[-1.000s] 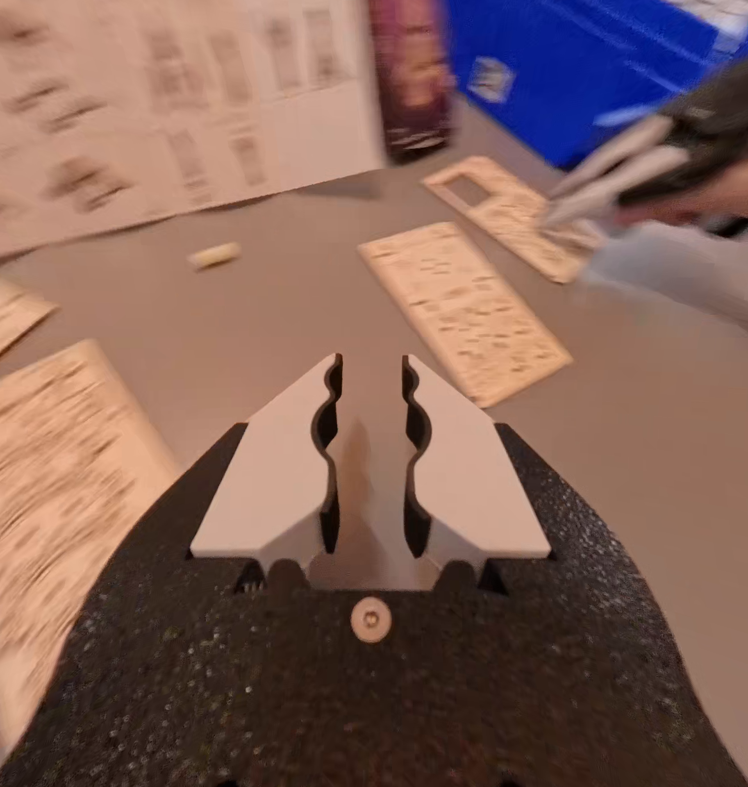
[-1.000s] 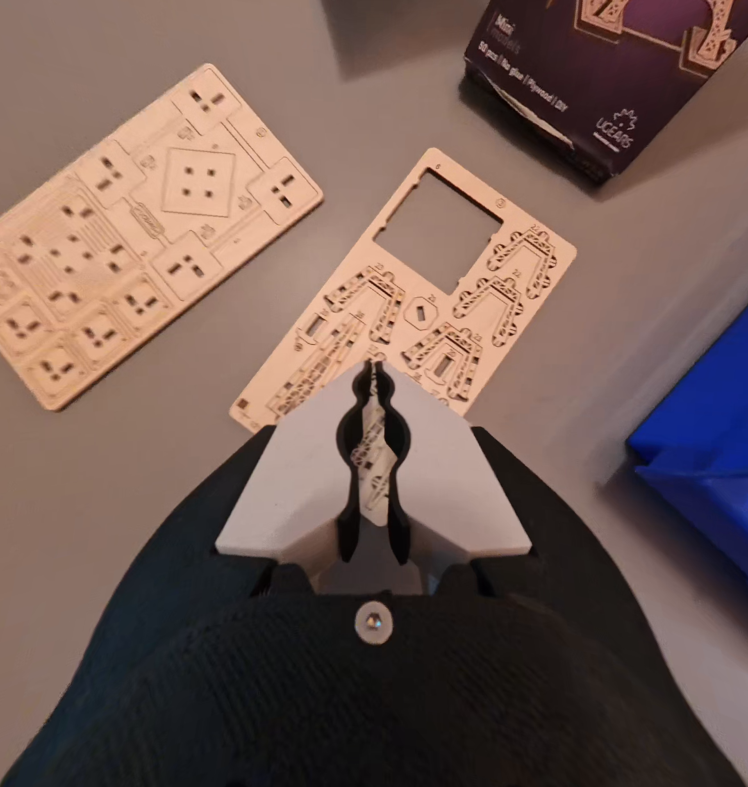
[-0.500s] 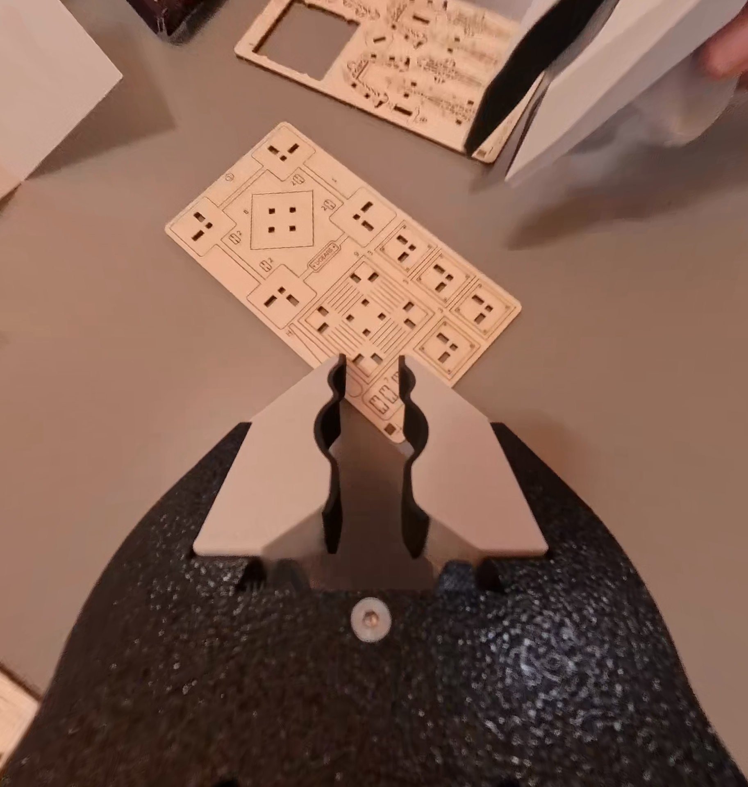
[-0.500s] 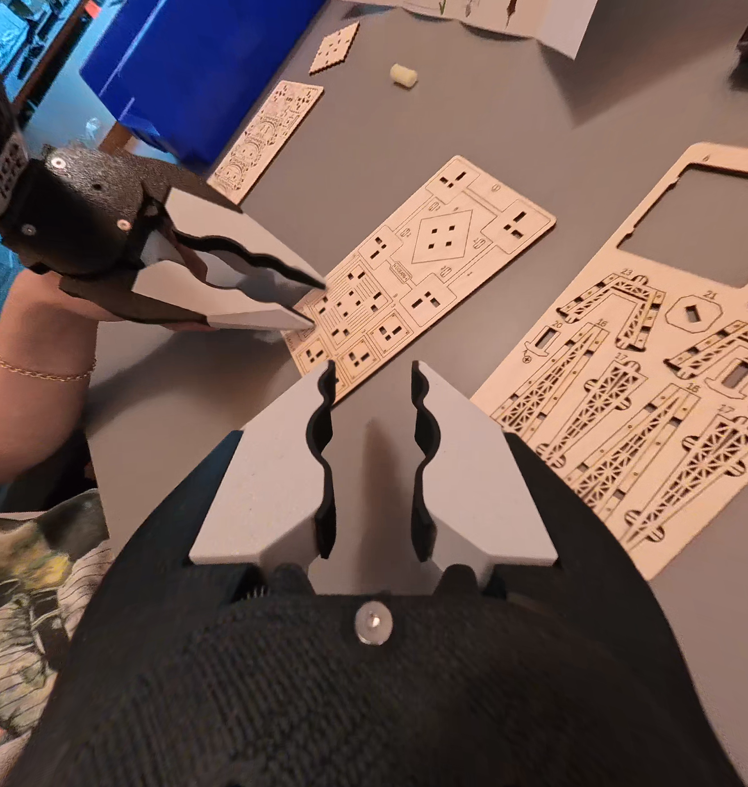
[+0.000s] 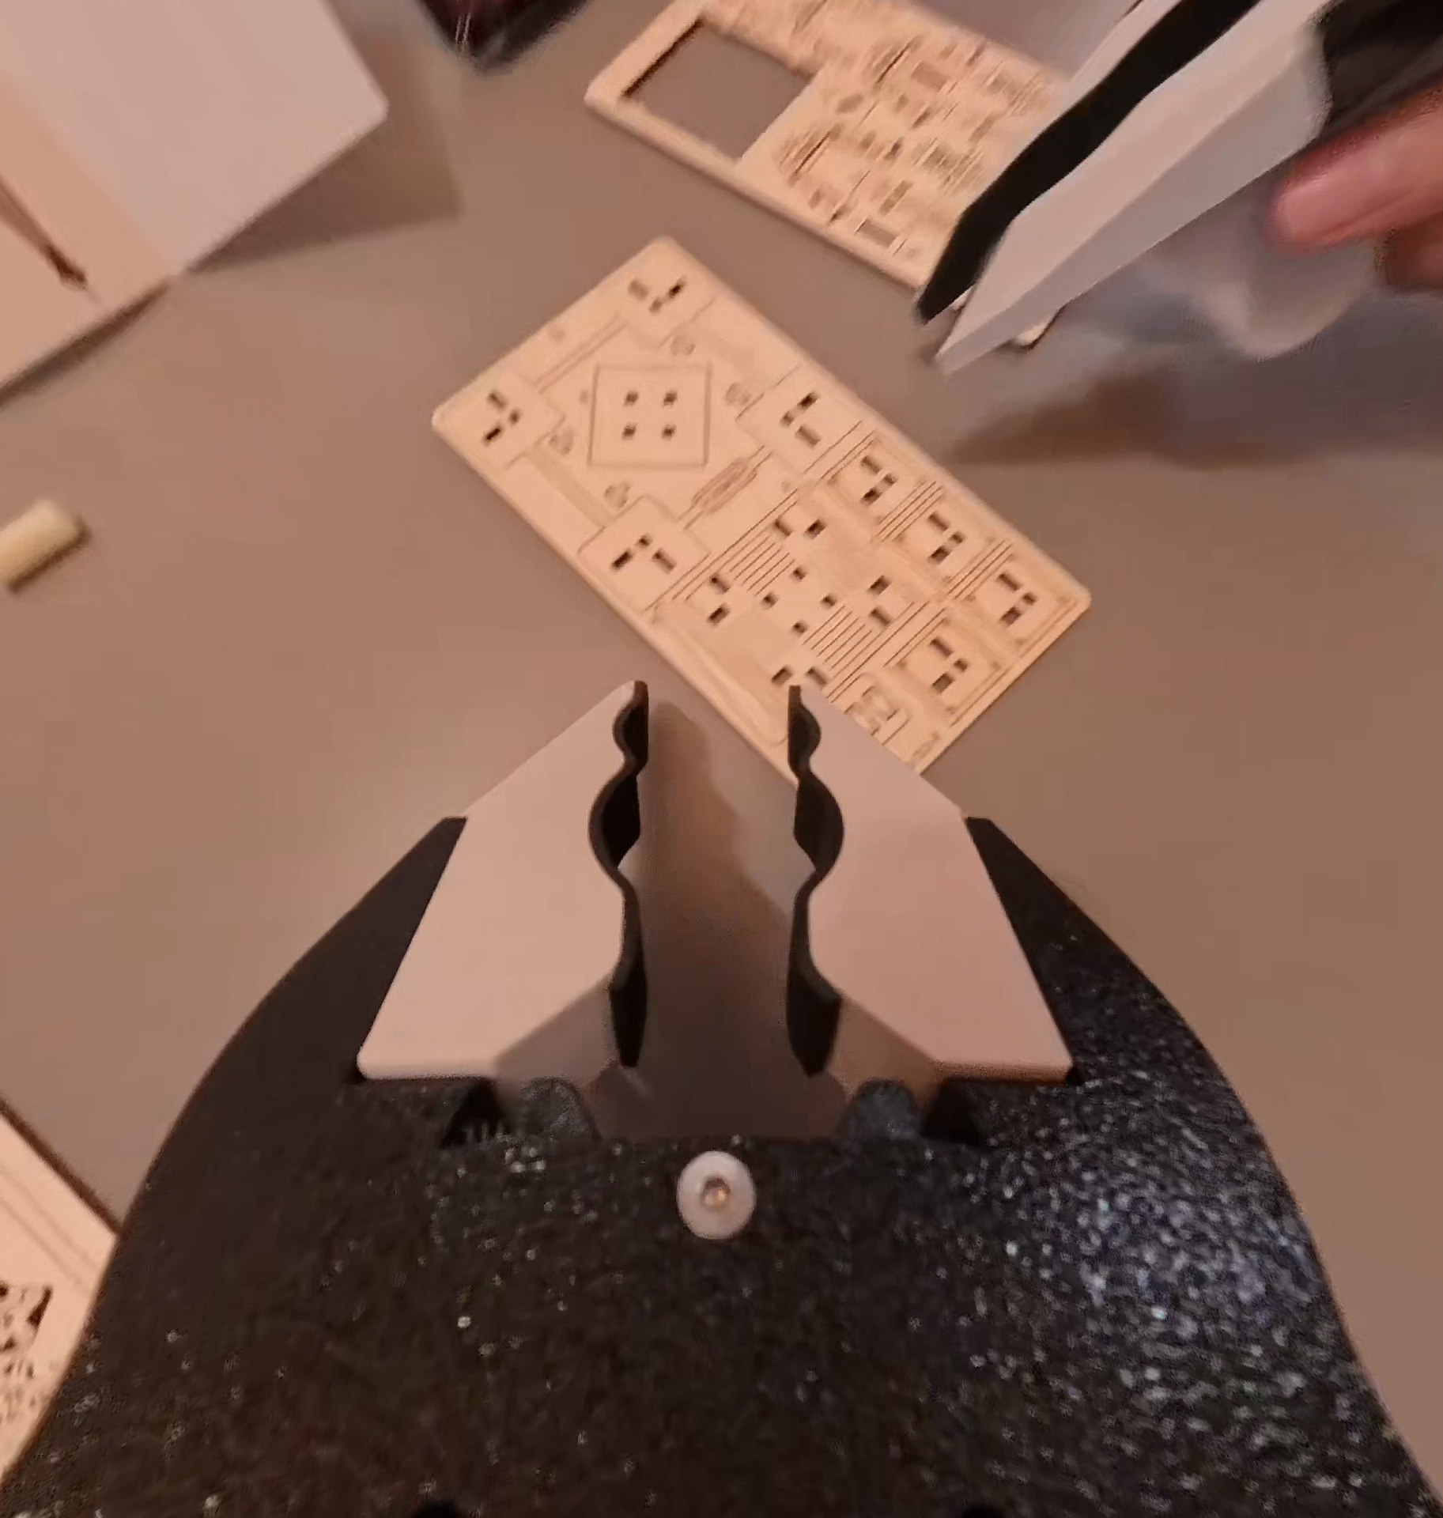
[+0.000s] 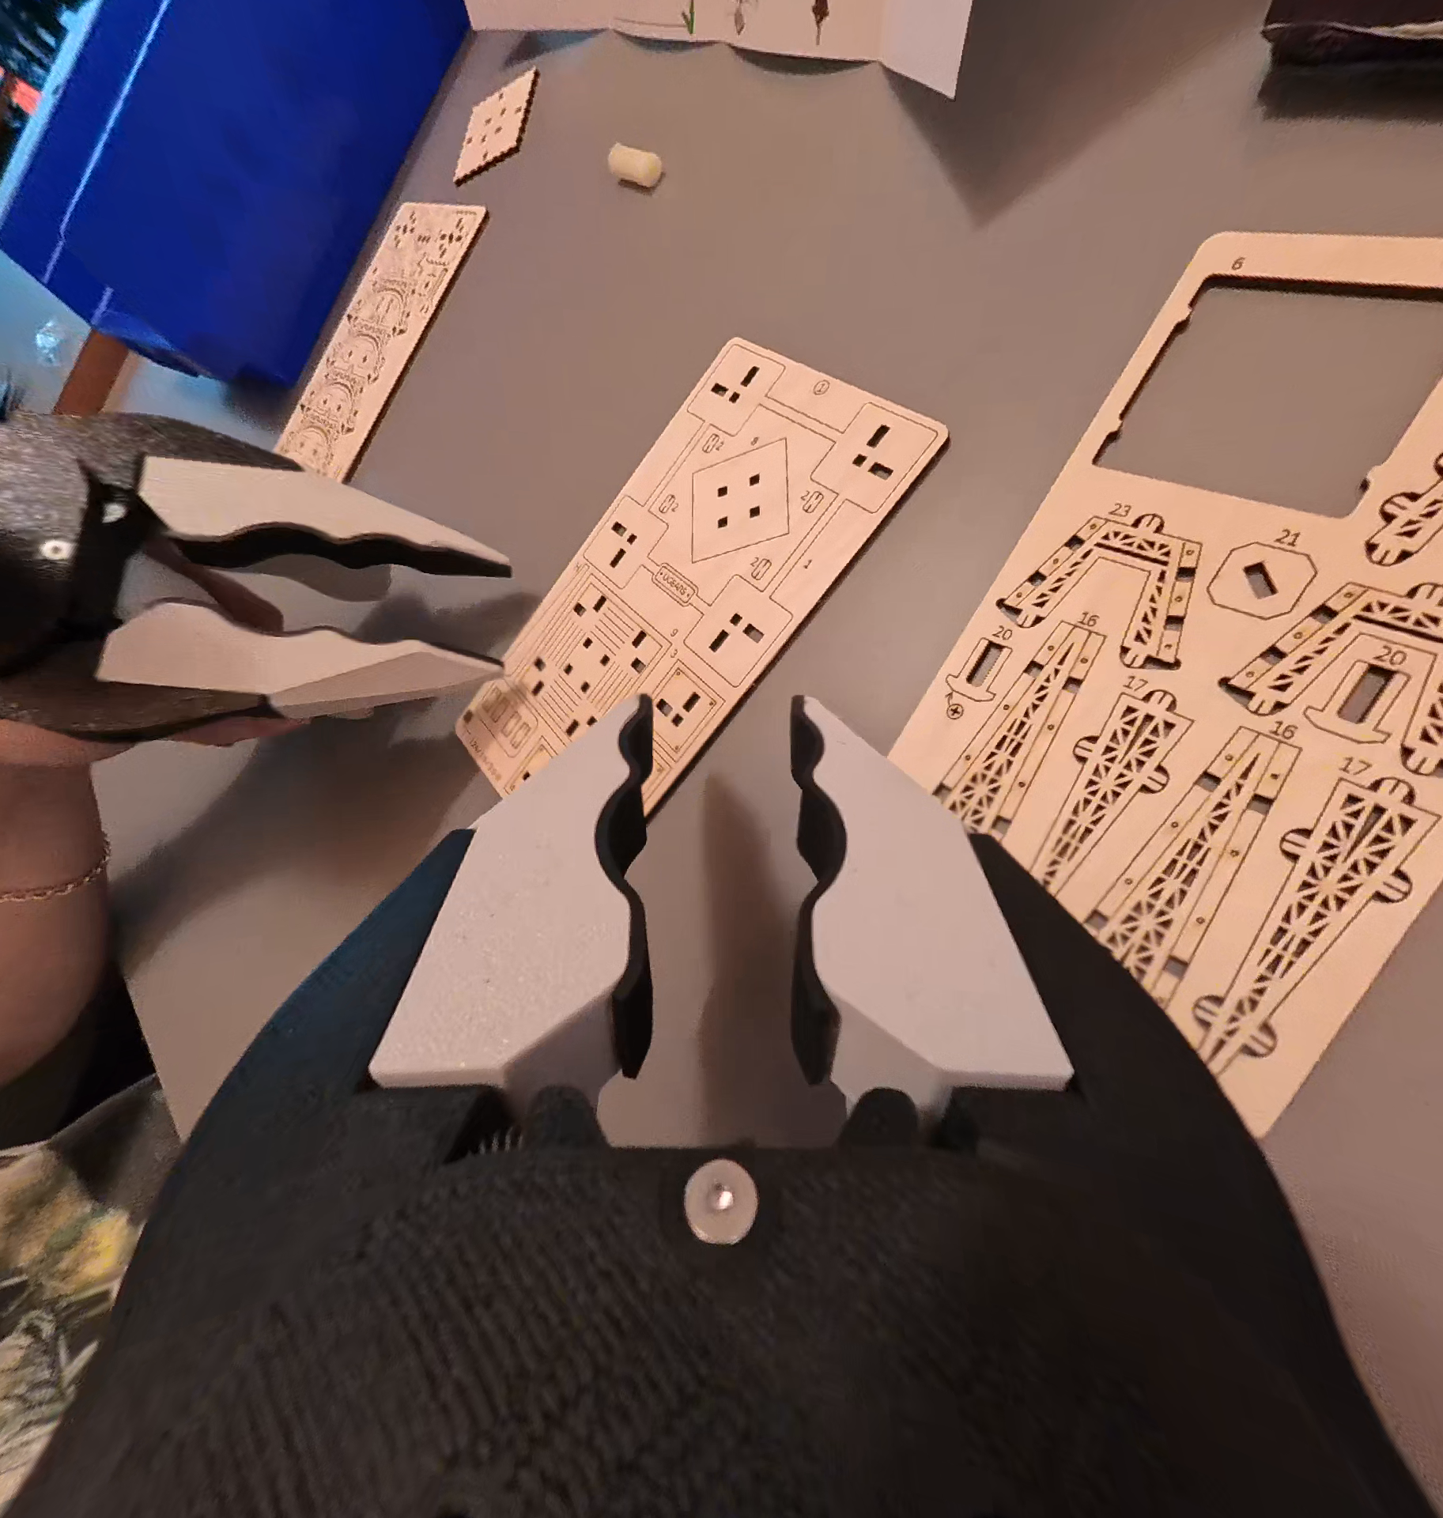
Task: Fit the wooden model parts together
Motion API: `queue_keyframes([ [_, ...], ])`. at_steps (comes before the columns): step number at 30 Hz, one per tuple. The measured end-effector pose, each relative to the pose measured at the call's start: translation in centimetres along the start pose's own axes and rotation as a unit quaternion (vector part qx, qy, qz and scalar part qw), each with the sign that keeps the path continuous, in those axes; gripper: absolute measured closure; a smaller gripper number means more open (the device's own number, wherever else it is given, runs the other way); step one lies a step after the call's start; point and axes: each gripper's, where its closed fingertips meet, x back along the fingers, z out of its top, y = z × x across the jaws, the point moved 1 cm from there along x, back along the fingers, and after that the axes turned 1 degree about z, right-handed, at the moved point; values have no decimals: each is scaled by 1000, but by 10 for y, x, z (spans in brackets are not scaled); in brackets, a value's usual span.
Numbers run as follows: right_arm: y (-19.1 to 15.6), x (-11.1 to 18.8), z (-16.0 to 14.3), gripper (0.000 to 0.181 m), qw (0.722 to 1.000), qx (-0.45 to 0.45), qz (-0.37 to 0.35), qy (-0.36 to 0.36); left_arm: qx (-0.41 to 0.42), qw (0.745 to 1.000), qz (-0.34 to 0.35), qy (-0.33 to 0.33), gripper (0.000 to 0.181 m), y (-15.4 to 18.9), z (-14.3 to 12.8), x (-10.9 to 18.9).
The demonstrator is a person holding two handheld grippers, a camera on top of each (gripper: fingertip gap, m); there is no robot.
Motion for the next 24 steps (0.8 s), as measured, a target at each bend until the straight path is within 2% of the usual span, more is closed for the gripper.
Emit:
queue_keyframes([
  [1,0,1,0,152,1000,-1,-8,2,10,1000,5,-15,150,-3,-6,-1],
  [3,2,1,0,153,999,-2,-33,8,33,999,-3,-5,151,0,-7,-1],
  [7,-14,-9,-5,143,999,-29,13,-7,61,997,-57,4,141,17,-6,-3],
  [10,-15,-14,-13,145,999,-35,8,-33,57,997,-57,9,136,22,-4,-4],
  [14,-14,-19,-9,146,999,-43,-6,-26,55,997,-51,16,134,24,-3,-6],
  [19,-20,-23,-1,127,997,-69,15,-2,50,997,-49,18,135,24,-4,-5],
  [24,-24,-28,4,118,997,-79,25,7,62,996,-66,15,141,25,-7,-1],
])
